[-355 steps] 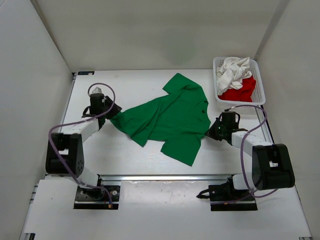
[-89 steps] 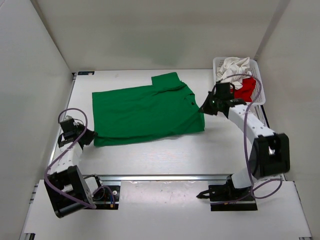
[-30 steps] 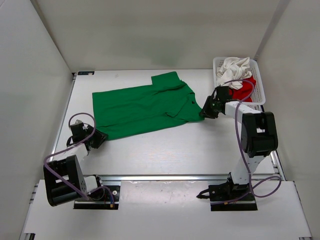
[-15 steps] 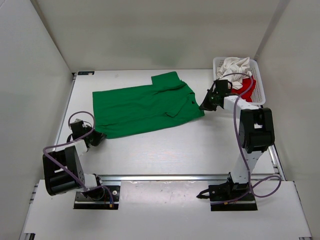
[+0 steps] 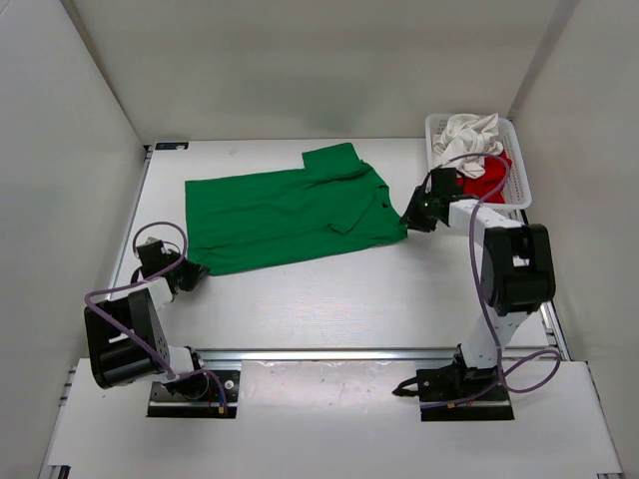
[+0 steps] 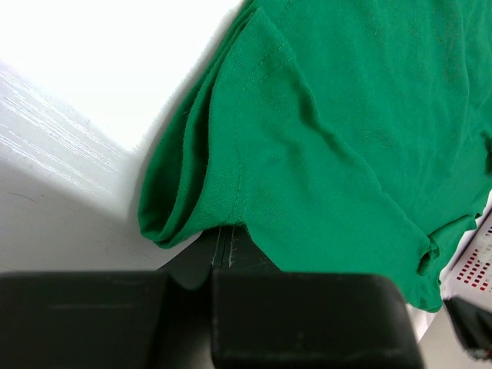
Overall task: Fold and stack the t-shirts
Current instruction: Fold the flattened tshirt in 1/3 of the way
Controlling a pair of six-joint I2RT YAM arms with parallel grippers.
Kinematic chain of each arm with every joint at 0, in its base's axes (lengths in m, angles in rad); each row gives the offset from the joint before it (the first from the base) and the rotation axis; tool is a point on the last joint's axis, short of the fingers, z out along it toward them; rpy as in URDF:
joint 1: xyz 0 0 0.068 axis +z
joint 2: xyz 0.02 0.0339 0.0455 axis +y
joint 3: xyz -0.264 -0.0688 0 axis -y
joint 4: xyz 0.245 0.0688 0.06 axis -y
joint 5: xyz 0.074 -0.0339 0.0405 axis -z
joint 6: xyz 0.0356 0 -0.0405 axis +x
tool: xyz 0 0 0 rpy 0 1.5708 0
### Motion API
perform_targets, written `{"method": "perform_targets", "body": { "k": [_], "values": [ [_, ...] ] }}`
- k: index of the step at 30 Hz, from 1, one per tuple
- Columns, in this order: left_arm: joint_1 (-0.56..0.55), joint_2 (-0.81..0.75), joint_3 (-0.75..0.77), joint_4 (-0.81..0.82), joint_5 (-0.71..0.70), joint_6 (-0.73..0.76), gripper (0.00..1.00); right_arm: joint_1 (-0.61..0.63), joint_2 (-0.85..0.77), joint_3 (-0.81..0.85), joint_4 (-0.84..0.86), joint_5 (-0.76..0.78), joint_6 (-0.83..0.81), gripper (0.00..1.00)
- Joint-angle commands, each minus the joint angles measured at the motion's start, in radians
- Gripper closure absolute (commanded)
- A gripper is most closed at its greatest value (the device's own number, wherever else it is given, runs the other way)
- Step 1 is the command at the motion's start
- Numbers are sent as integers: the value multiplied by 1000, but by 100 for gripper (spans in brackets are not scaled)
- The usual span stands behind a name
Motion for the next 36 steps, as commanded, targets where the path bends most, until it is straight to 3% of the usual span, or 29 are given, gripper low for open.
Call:
{"method": "perform_targets", "body": {
  "k": [1,5,10,15,18,26,32,33,34,35,36],
  "values": [
    [5,-1,8,-20,-36,21,100,23,-148,-121,54,59,11,71],
    [14,2,4,-17,-30,18,100,37,-141,-176,64,53,14,69],
    [26,34,38,-22,-24,7,100,35,-73,-134,57,47,14,69],
    [20,56,79,-46,-33,18,100,55,-35,-113,60,77,22,100],
    [38,54,68,-65,-32,32,100,72,-58,-152,45,128,37,100],
    [80,8,9,-164,-3,85,100,34,-393,-555,106,102,138,99],
    [117,-134,-73,-239,16,112,100,17,-693,-804,101,61,169,100],
    [112,-165,-77,-237,-2,116,97,17,-713,-814,116,53,170,100],
    [100,-185,-65,-249,-7,112,91,26,-731,-808,138,44,170,92],
    [101,-203,-65,-241,-21,101,78,43,-721,-793,159,41,166,82],
    [97,-217,-73,-226,-23,90,70,69,-696,-758,190,44,158,78]
  ]
}}
